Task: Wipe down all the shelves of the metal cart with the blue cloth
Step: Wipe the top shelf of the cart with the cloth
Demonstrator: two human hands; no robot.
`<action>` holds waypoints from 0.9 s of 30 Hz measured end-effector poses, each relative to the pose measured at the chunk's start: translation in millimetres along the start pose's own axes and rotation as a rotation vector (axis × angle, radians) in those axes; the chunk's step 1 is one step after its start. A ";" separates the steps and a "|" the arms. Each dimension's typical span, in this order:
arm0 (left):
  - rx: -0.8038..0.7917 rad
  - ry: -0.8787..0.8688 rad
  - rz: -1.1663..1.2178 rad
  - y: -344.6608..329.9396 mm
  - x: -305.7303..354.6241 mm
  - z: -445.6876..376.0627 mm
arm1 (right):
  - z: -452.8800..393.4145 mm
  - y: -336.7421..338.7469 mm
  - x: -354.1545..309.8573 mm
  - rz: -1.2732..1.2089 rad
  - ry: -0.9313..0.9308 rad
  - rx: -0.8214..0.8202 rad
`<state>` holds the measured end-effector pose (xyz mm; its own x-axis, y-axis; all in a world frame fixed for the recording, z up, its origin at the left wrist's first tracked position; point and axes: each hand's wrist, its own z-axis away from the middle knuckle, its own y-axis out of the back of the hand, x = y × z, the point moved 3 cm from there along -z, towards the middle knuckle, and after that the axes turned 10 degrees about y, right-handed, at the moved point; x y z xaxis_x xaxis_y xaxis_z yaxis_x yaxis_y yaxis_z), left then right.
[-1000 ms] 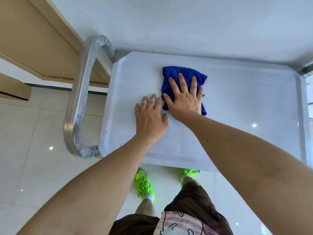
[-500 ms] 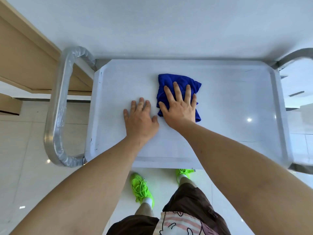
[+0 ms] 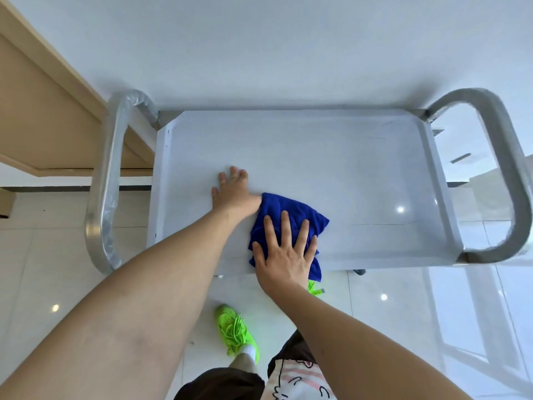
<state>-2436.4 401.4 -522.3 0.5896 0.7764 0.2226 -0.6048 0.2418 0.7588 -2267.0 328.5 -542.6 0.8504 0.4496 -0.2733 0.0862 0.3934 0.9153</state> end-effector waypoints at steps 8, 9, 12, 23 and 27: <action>0.434 0.030 0.208 15.6 -84.7 30.7 | 7.0 -17.0 -58.5 0.021 0.155 -0.042; 0.451 0.059 0.182 17.6 -98.3 30.0 | 3.9 -18.4 -66.4 0.020 0.191 -0.042; 0.492 0.117 0.195 20.5 -130.0 27.3 | -13.6 -20.0 -82.6 0.018 0.289 -0.033; 0.673 0.196 0.473 26.8 -151.1 14.8 | -98.6 -23.5 -134.4 0.078 0.385 0.026; 0.717 0.137 0.487 30.2 -155.9 8.7 | -141.6 -13.9 -147.8 0.073 0.405 0.033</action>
<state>-2541.9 282.6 -528.8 0.2561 0.7724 0.5812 -0.2635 -0.5227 0.8108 -2467.4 370.1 -556.8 0.5827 0.7571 -0.2953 0.0555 0.3255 0.9439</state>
